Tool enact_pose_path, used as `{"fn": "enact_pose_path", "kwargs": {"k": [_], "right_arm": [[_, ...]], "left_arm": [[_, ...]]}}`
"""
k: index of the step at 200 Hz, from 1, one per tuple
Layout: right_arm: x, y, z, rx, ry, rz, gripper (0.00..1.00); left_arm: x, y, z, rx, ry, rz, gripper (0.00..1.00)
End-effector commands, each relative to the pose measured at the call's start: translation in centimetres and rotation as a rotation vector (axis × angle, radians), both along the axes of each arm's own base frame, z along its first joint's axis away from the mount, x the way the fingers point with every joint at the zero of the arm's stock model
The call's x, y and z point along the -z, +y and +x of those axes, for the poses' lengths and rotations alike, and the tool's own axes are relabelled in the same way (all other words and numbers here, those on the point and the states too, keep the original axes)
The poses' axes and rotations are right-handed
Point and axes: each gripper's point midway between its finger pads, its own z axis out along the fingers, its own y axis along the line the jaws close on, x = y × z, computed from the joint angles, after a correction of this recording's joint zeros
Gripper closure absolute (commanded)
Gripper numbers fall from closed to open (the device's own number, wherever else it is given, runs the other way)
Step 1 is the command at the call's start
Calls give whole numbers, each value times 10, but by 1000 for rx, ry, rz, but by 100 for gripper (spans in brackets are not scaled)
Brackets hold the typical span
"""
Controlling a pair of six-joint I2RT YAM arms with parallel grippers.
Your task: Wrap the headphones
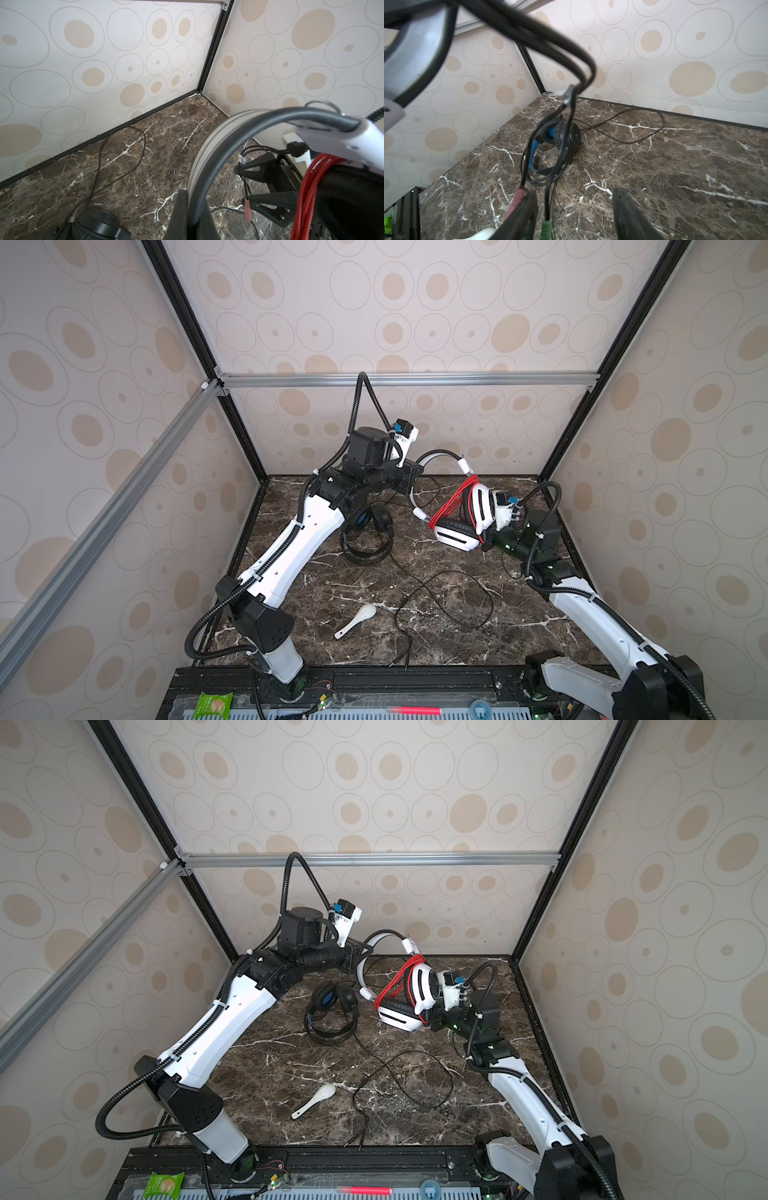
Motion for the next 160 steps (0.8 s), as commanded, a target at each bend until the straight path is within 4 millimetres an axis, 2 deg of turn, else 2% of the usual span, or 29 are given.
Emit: {"fn": "enact_pose_path", "kwargs": {"k": [1,27,88,124,160], "right_arm": [[-2,7,-16,-86,14,-18,41],[-2,8,-21,-91,19,-2,40],[-2,6,-9,-41,60,65,39],[3,-8,-9,34,55,-14,40],[7,-13,-23,25,57,-100,38]], "left_arm": [[-48,-1,-1,13,-77,-114,100],[-45,-2,1,15,-69,-115,100],[-42,-5,2,20,-64,-126,100],[-45,-4,2,17,-73,-133,100],[-47,-6,3,21,-75,-142,100]]}}
